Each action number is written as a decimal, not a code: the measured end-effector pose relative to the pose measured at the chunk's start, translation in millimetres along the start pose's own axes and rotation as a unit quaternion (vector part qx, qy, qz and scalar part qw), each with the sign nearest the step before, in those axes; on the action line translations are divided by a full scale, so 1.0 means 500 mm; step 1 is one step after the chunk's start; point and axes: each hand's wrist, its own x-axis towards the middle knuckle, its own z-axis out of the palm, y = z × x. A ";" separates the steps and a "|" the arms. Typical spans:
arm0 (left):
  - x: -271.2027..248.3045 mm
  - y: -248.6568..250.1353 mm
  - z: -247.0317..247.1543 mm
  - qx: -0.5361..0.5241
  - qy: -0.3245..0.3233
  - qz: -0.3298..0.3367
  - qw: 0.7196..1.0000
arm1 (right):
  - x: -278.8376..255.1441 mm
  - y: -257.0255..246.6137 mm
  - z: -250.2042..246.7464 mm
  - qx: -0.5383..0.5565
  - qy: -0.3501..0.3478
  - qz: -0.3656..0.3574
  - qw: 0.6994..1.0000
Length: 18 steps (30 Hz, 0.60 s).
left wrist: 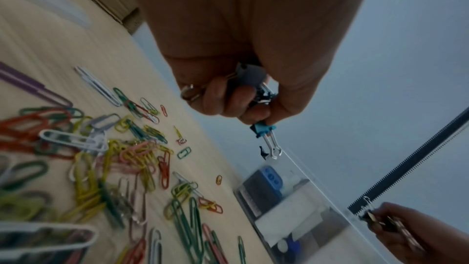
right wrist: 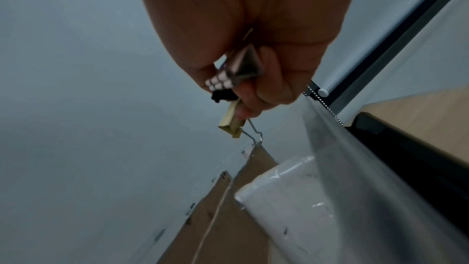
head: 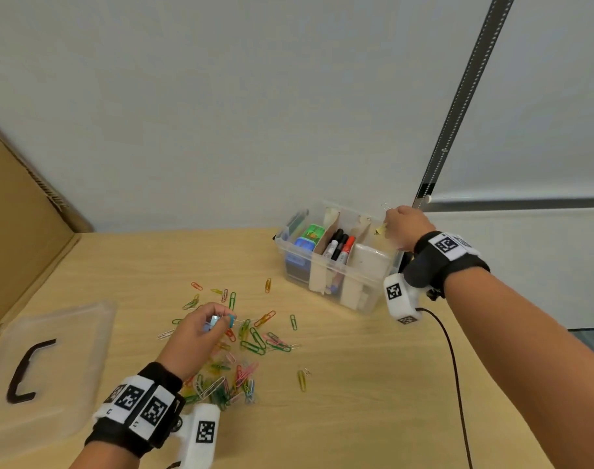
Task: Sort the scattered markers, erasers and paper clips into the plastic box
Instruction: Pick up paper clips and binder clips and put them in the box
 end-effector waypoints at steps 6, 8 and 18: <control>-0.013 -0.012 0.024 0.025 -0.025 0.000 0.999 | 0.047 -0.003 0.019 -0.128 -0.036 -0.011 0.991; -0.016 -0.013 0.030 0.032 -0.024 0.005 0.999 | 0.052 -0.014 0.022 -0.177 -0.025 -0.036 0.983; -0.025 -0.021 0.046 0.041 -0.038 0.002 0.998 | 0.036 -0.024 0.027 -0.255 -0.147 -0.031 0.955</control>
